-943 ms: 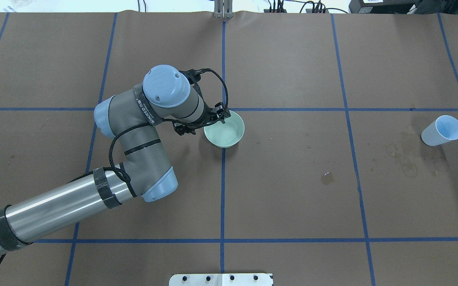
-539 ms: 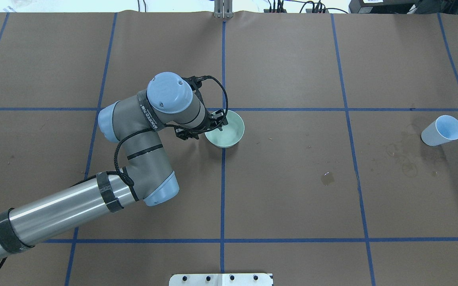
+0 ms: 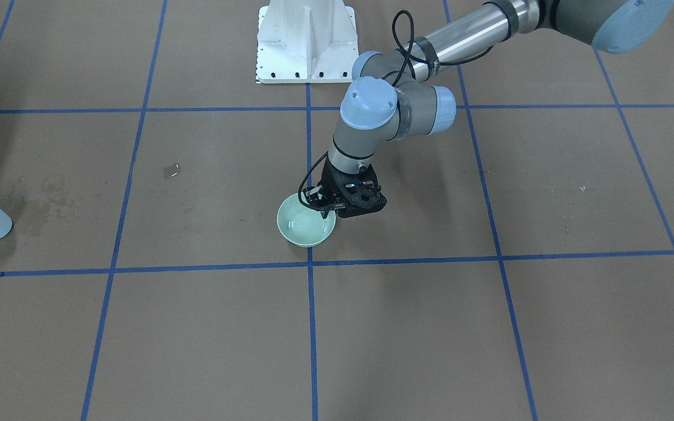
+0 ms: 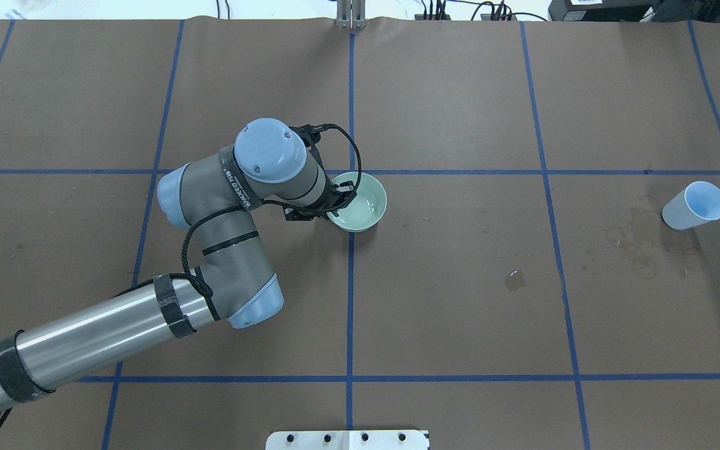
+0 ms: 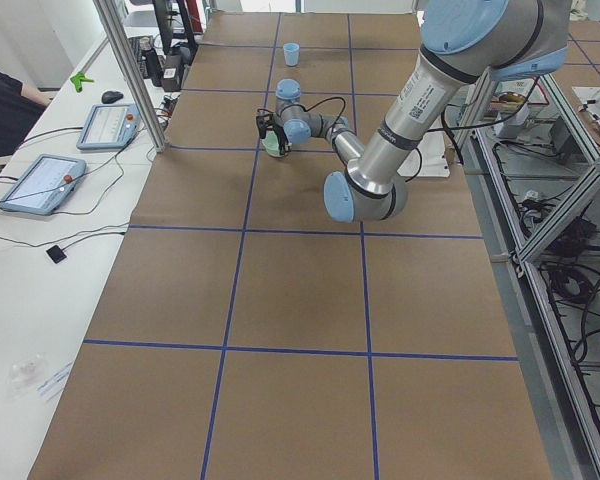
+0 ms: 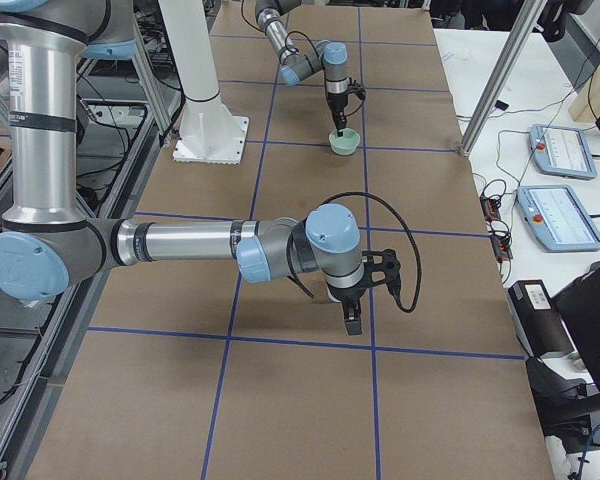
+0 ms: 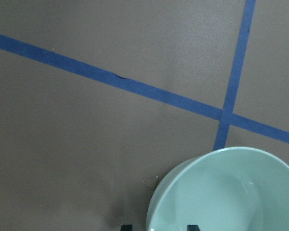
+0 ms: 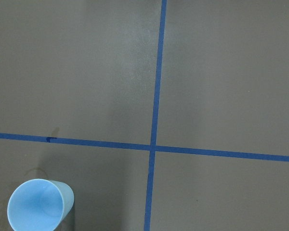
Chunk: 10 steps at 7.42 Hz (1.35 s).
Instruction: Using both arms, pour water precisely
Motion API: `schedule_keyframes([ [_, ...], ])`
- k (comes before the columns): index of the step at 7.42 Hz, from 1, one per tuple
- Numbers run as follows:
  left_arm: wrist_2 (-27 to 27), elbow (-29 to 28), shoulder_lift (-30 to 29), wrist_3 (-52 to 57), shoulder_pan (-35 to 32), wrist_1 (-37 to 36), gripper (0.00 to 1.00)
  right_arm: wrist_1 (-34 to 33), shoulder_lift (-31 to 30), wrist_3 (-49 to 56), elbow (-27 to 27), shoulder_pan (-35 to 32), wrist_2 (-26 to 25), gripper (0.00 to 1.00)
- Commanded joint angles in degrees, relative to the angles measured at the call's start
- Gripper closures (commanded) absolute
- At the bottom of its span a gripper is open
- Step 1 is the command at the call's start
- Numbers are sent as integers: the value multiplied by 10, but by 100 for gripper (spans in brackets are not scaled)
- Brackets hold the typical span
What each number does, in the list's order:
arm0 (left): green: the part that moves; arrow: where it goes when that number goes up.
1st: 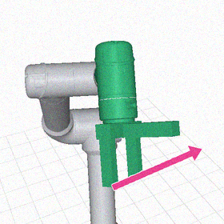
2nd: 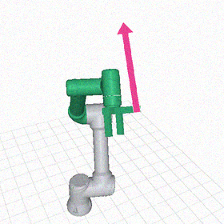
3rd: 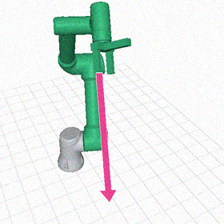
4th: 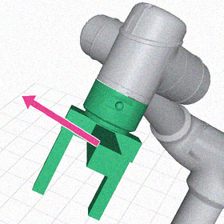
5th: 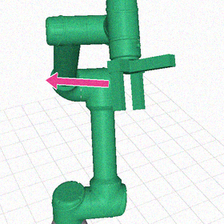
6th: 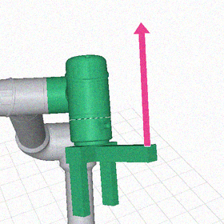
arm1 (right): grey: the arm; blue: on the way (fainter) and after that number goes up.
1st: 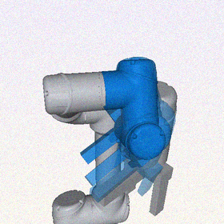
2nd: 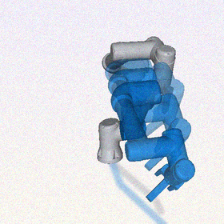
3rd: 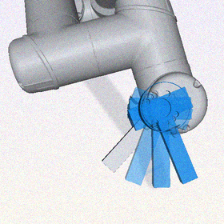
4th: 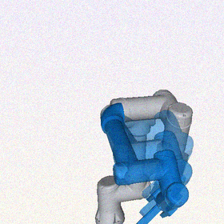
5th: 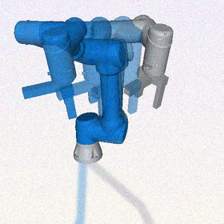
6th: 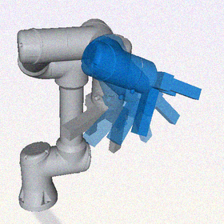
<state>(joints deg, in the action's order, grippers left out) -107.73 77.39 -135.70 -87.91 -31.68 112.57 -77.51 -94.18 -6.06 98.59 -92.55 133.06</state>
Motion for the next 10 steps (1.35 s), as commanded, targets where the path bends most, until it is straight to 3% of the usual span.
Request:
schedule_keyframes([
  [1, -3, 2, -2, 0, -8, -5, 100, 0, -1, 0, -2, 0, 0, 1],
  [5, -115, 81, 30, 25, -100, -45, 100, -19, -6, 15, -2, -3, 25, 1],
  [7, -140, 185, 142, 150, -137, -91, 100, -25, -10, 28, -1, -4, 27, 1],
  [9, -164, 279, 289, 245, -190, -90, 100, -26, -11, 28, -1, -4, 27, 1],
  [10, -165, 295, 349, 315, -220, -85, 100, -26, -11, 28, 0, -4, 27, 1],
])
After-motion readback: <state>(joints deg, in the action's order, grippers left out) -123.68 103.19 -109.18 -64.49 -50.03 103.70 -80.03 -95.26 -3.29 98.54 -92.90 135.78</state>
